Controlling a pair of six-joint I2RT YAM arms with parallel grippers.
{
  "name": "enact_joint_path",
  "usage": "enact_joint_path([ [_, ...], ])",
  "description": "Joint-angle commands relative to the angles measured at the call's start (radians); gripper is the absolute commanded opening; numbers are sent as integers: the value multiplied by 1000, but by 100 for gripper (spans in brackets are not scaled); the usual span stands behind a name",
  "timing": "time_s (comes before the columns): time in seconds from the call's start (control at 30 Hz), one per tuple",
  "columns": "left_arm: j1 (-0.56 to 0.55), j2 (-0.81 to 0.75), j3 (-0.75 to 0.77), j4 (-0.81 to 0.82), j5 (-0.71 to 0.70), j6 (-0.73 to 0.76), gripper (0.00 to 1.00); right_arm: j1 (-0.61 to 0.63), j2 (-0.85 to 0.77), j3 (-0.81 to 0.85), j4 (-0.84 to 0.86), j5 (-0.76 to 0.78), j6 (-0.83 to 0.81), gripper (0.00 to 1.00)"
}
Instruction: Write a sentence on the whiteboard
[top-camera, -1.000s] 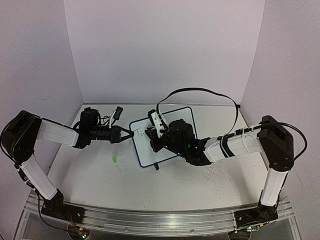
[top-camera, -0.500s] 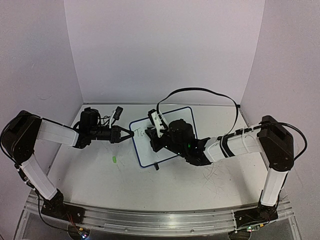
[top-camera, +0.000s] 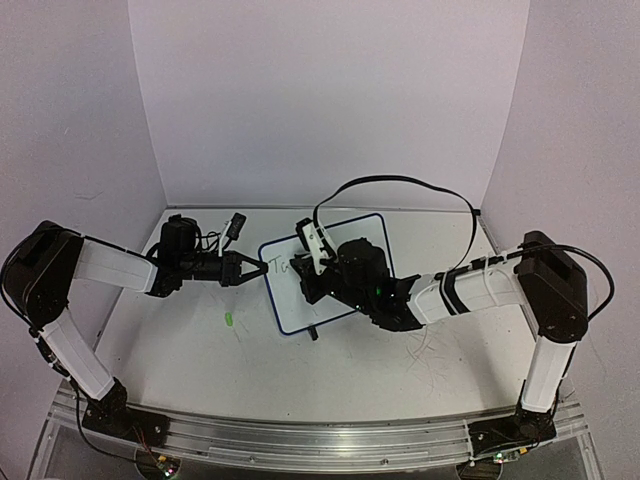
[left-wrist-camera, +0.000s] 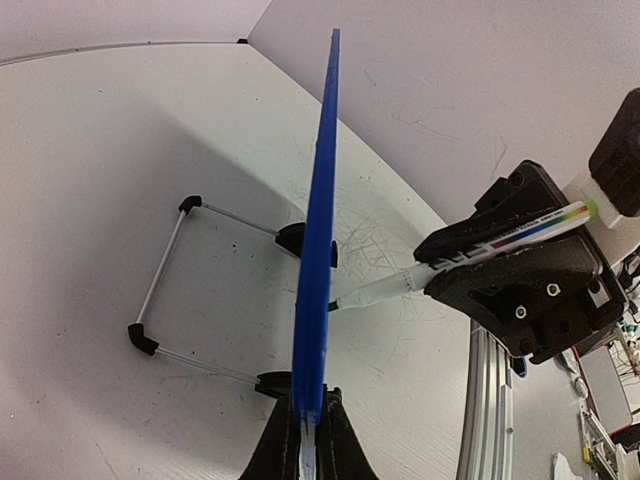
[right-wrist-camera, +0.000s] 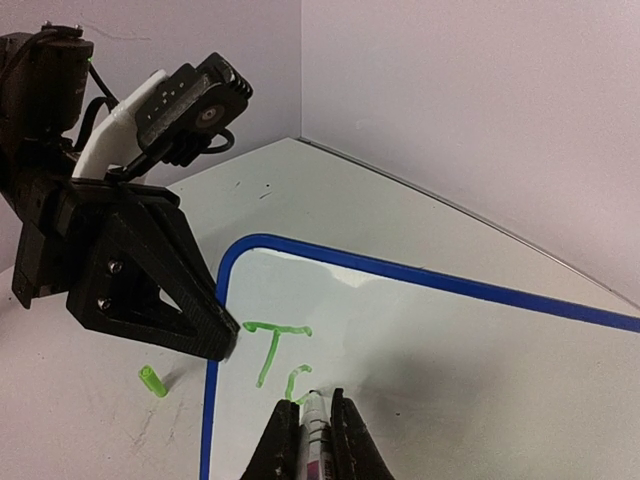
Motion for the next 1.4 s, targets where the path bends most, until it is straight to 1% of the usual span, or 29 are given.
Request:
enact_joint_path([
  [0.0, 4, -40, 9, 14, 3, 26, 0, -29, -17, 42, 19, 44, 8, 0],
  [0.63, 4, -38, 9, 15, 5, 26, 0, -20, 23, 68, -2, -18, 9, 0],
  [0.9, 5, -41, 8, 15, 4, 26, 0, -11, 29, 58, -12, -20, 10, 0],
  [1.1, 5, -40, 6, 15, 3, 26, 0, -11, -9, 37, -10, -19, 10, 0],
  [1.37, 4, -43, 5, 14, 3, 26, 0, -9, 10, 48, -26, -22, 10, 0],
])
